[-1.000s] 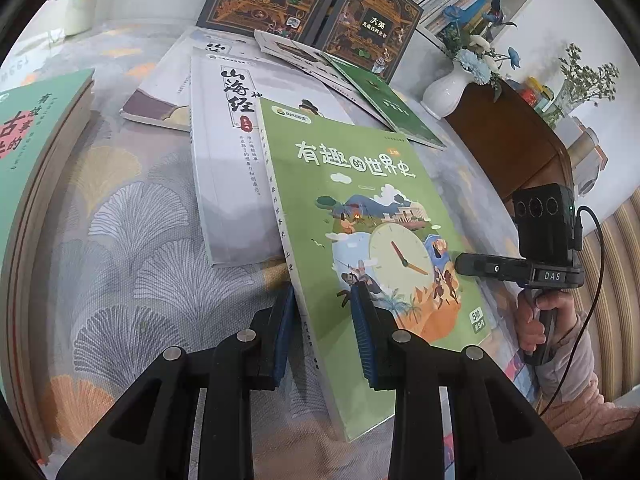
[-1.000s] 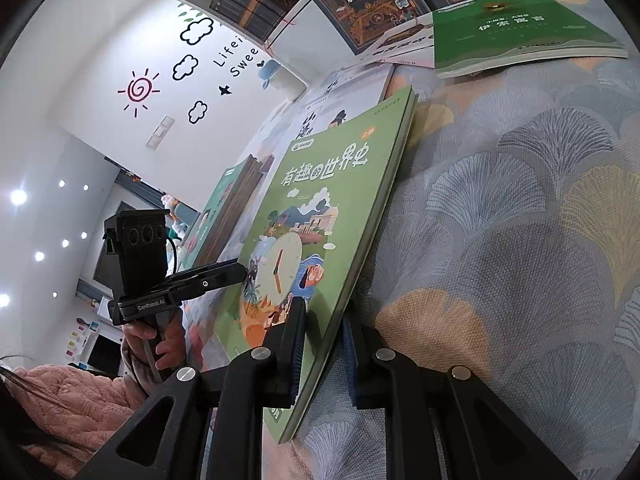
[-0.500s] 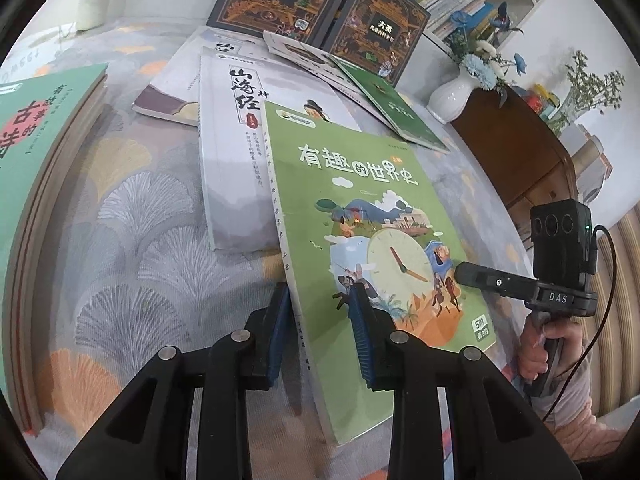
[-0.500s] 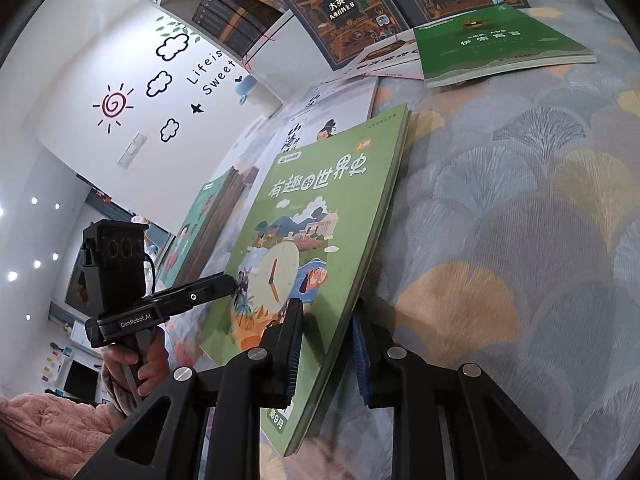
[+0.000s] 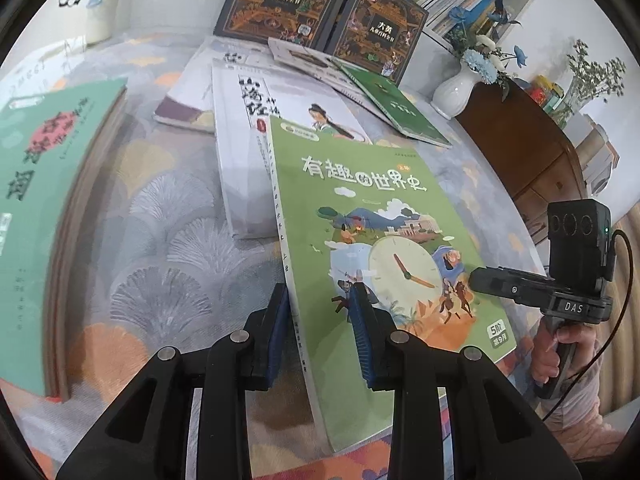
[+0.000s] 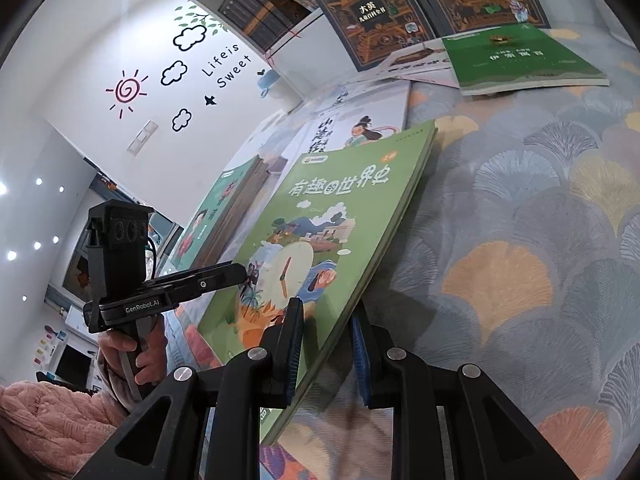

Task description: Organize books

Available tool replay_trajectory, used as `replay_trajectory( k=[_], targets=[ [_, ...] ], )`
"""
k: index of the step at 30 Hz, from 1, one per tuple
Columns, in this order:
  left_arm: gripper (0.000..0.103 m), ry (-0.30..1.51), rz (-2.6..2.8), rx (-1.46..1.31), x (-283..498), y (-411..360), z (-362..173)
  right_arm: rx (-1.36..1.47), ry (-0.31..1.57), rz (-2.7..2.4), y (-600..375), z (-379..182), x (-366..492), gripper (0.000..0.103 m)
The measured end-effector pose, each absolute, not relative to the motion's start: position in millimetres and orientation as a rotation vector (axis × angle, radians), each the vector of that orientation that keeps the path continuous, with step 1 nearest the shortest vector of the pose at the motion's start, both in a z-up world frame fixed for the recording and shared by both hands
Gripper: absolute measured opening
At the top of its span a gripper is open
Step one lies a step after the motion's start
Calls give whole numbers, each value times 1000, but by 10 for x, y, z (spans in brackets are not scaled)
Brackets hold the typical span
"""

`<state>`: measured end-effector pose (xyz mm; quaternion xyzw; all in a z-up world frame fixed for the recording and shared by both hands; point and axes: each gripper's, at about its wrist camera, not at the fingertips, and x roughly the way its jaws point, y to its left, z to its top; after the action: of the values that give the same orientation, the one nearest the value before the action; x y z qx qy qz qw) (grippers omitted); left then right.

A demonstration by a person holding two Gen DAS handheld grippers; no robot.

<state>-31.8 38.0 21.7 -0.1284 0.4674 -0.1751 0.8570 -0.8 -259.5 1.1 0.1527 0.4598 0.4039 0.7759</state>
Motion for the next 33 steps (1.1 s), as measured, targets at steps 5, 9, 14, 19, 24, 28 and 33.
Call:
replay_trajectory(
  k=[5,9,14,19,24,28,33],
  targets=[
    [29,960,-362,-267,-353,440,293,312,967,893,-2521,100,-59,23],
    [29,948,-363,-272,-356,475,344,296,943,898,-2463,184,-94,23],
    [30,926,-361,-258,-390,494,415,285,928,901,-2432,231,-107,23],
    [30,899,-366,-259,-380,557,538,258,889,908,-2371,382,-136,23],
    [30,867,-368,-245,-359,638,703,226,848,919,-2265,564,-133,23],
    [30,835,-363,-245,-363,761,875,205,805,933,-2141,718,-152,24],
    [30,773,-328,-239,-420,969,1085,178,748,964,-1908,913,-183,24]
  ],
)
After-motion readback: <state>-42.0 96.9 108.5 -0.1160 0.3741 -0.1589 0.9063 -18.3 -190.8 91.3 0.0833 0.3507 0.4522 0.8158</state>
